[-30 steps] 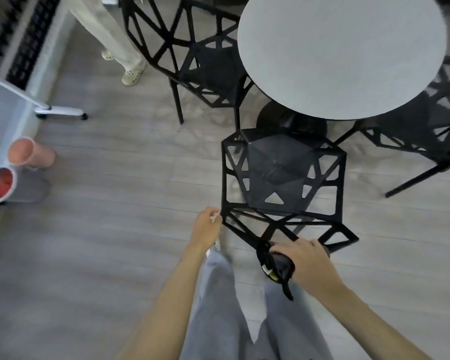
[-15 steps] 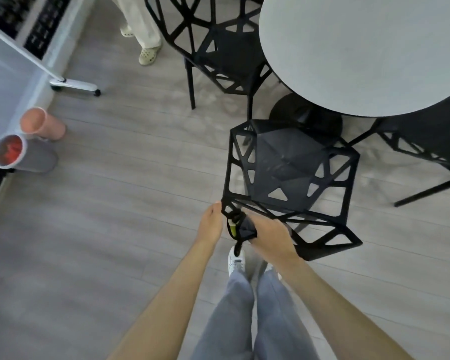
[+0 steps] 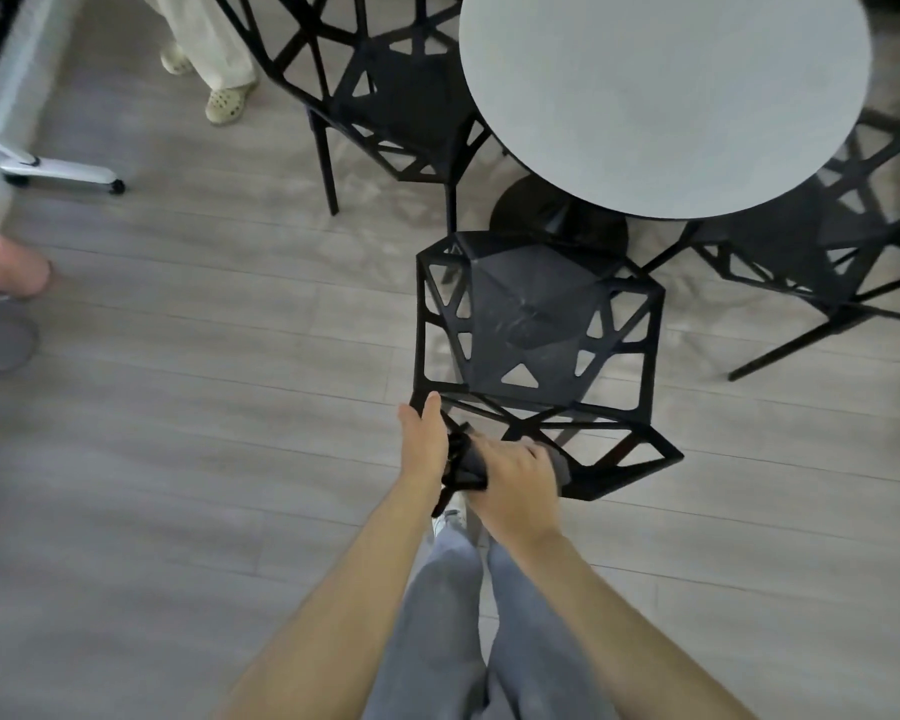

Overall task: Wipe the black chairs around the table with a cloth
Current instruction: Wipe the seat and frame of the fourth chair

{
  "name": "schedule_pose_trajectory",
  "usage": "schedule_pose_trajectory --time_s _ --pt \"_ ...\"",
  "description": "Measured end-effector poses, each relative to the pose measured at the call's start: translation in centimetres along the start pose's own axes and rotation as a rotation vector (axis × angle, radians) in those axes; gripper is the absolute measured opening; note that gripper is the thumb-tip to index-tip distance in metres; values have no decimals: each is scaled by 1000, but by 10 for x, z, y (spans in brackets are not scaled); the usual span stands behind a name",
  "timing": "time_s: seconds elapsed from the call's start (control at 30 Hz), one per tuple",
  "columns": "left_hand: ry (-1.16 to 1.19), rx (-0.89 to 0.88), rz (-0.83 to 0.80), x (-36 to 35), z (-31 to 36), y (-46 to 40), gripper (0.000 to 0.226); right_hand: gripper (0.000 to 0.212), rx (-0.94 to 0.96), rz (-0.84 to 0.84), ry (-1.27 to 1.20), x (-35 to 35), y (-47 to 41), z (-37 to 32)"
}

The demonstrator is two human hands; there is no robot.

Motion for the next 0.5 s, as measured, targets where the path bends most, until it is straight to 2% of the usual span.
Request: schedule_pose_trajectory --time_s 0.1,0.2,0.3,0.37,0.43,0.5 --pt "-36 -18 -2 4 -5 -2 70 28 75 1 -52 8 2 4" --pt "-73 -63 29 1 -12 0 66 31 101 -26 23 31 28 66" --pt "-105 -121 151 -15 -17 6 68 41 -115 18 135 56 49 150" --pt "-138 -140 251 -35 -21 13 72 40 -255 -1 99 64 50 176" --pt "-146 -192 343 -55 -28 24 72 32 -258 14 14 56 46 159" --pt "-121 -267 401 -70 -36 31 71 29 -171 40 -72 40 44 114"
Point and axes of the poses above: each hand's wrist, its own y-axis away from the middle knuckle, its own x-axis out of the back of the hand, z = x × y, the point moved 1 cm from there along -y, towards the middle knuckle, and after that the axes turned 2 degrees about y, right-handed, at the moved point
